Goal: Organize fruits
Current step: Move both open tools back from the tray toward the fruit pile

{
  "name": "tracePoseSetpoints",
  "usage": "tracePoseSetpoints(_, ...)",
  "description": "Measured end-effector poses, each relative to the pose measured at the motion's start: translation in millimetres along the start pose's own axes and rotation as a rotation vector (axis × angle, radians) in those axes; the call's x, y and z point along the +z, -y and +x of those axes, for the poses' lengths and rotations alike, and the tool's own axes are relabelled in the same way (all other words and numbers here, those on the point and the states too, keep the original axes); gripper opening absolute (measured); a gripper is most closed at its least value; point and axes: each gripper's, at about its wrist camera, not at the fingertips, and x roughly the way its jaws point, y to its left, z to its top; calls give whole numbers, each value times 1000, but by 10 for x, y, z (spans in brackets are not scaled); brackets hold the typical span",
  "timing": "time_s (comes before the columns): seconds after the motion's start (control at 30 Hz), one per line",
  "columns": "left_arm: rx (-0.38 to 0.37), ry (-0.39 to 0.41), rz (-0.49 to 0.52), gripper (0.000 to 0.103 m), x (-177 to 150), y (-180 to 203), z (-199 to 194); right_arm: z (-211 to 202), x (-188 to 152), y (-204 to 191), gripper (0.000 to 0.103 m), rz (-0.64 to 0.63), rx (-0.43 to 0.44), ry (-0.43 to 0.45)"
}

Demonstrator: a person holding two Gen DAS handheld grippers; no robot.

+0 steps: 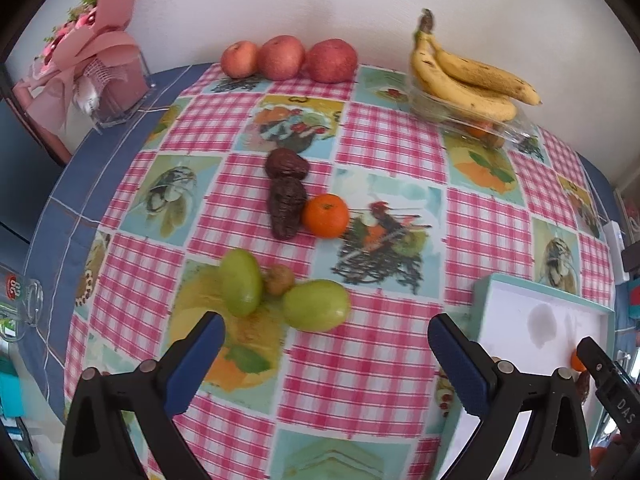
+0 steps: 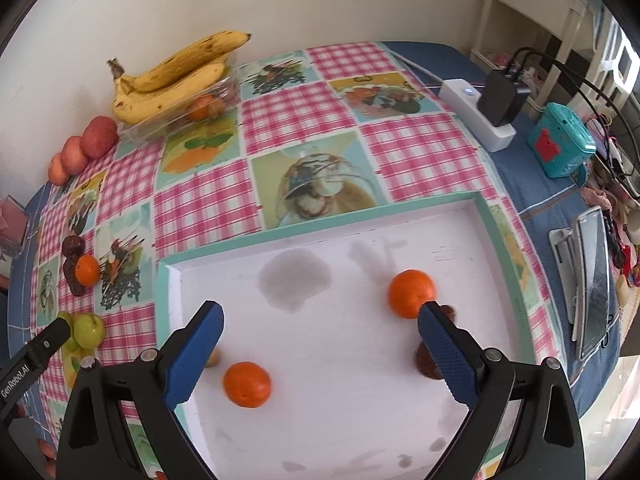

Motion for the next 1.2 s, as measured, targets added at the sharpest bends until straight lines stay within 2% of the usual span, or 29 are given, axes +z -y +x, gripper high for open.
tracePoseSetpoints(0.3,51,4,-154,103,100,-816,8,24,-66,-530,98,-83,36,-7)
tracePoseSetpoints(0.6,69,32,-282,103,133,-1419,-57,-13,-154,-1079,98,-165,91,5)
tracePoseSetpoints(0.93,23,39,-340,103,168,-1721,-73,-30,-282,-1678,98,-259,165,14)
tracePoseSetpoints(1.2,-6,6,-328,103,175,-1669,118,101,-385,-2011,98,-336,175,-6)
